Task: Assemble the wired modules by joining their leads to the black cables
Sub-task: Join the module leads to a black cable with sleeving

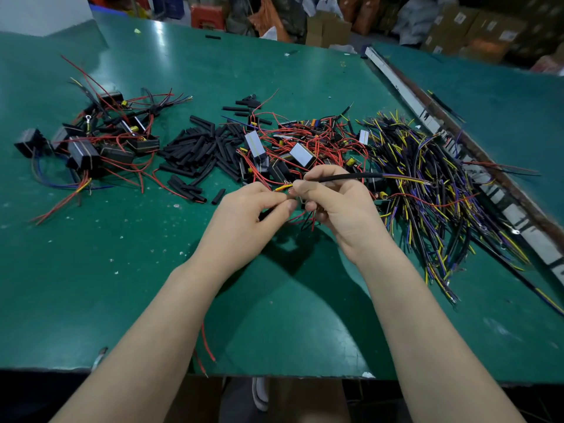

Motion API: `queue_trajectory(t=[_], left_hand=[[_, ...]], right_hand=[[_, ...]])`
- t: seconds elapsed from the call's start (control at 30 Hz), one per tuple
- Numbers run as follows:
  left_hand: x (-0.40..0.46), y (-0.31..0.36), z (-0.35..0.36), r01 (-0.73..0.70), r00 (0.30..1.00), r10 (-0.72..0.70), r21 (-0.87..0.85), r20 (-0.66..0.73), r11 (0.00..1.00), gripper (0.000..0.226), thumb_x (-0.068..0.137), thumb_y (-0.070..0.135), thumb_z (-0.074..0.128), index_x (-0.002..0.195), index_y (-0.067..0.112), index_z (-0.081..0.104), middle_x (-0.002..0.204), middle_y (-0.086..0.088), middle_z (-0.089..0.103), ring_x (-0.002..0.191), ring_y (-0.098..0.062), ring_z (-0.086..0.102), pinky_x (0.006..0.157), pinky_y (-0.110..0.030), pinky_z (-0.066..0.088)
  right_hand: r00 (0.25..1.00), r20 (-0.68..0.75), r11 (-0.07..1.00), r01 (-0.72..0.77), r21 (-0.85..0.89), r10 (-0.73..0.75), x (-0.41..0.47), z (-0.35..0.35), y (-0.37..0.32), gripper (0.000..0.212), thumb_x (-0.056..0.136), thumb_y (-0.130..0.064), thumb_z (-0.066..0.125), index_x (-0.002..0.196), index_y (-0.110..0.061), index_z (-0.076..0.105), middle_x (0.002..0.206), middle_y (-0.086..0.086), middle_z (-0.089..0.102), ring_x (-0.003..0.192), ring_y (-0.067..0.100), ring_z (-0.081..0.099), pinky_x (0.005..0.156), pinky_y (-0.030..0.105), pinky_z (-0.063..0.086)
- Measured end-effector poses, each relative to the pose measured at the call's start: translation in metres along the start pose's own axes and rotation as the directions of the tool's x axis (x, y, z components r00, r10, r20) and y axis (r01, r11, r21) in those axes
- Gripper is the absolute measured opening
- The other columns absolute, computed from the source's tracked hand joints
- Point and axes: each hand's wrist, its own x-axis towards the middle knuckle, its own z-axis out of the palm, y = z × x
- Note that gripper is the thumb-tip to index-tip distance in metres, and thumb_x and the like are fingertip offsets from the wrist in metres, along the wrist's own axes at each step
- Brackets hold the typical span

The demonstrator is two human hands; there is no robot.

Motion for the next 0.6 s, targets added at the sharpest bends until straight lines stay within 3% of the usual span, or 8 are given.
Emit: queue_trajectory(t=[0.13,0.33,0.6], left_hand=[[-0.0010,-0.0019,0.0017,-0.058,0.998,0.056,0.126,0.018,0.990,0.014,0.091,0.028,0.063,0.093,0.018,0.074,0.085,0.005,0.052,0.076,-0.019,0.052,0.070,-0.042,0.049],[-0.0028,0.0019,0.0010,-0.110,0.992,0.100,0.132,0.083,0.985,0.025,0.089,0.039,0.056,0.100,0.024,0.073,0.095,0.006,0.048,0.085,-0.023,0.056,0.073,-0.045,0.050],[-0.0007,-0.0006,0.0039,0.027,0.996,-0.014,0.151,-0.091,0.988,0.016,0.091,0.026,0.061,0.095,0.017,0.074,0.094,0.005,0.054,0.083,-0.022,0.056,0.071,-0.043,0.050]], right_hand=[[0.994,-0.055,0.995,-0.099,-0.024,0.098,0.0020,-0.0017,0.0014,0.020,0.082,-0.006,0.070,0.077,-0.023,0.059,0.073,0.003,0.072,0.049,0.003,0.050,0.048,0.016,0.036],[0.989,-0.074,0.991,-0.126,0.035,0.128,0.0046,-0.0020,0.0036,0.021,0.083,-0.007,0.068,0.070,-0.023,0.064,0.072,0.001,0.072,0.048,0.004,0.049,0.046,0.016,0.030],[0.998,-0.009,0.993,-0.070,-0.099,0.069,0.0028,-0.0011,0.0045,0.013,0.081,-0.013,0.074,0.081,-0.021,0.064,0.075,-0.002,0.071,0.053,0.004,0.054,0.049,0.014,0.037]])
